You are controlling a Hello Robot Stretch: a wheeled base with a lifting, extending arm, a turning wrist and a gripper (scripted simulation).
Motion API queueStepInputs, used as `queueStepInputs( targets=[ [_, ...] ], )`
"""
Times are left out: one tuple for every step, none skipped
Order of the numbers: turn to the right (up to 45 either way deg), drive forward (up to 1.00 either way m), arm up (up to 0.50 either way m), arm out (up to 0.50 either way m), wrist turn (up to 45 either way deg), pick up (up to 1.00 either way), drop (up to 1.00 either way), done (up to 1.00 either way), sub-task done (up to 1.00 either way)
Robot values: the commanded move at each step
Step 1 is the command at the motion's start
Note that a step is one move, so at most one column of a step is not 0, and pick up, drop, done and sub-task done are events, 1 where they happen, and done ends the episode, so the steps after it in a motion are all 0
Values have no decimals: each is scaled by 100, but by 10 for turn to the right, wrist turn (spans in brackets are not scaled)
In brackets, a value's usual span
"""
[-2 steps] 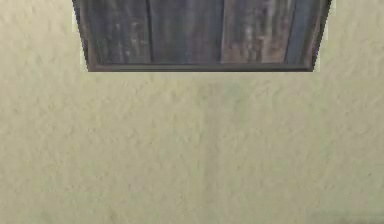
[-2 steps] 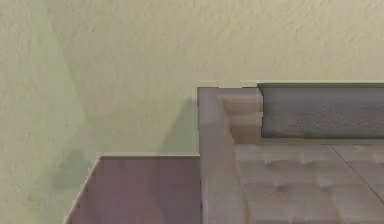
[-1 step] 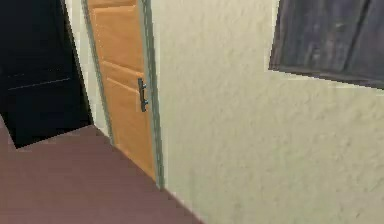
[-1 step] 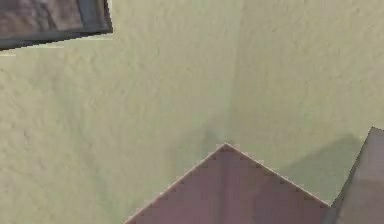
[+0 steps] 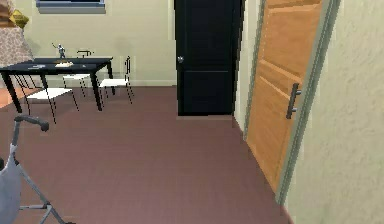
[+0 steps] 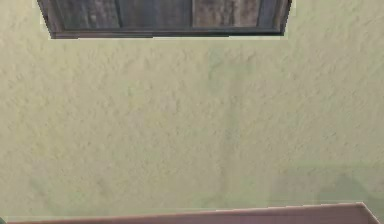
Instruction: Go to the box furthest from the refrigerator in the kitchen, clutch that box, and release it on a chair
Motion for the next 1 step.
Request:
queueStepInputs(
  targets=[
    [-30, 0, 0, 0, 0, 0, 0, 0, 0]
  ],
)
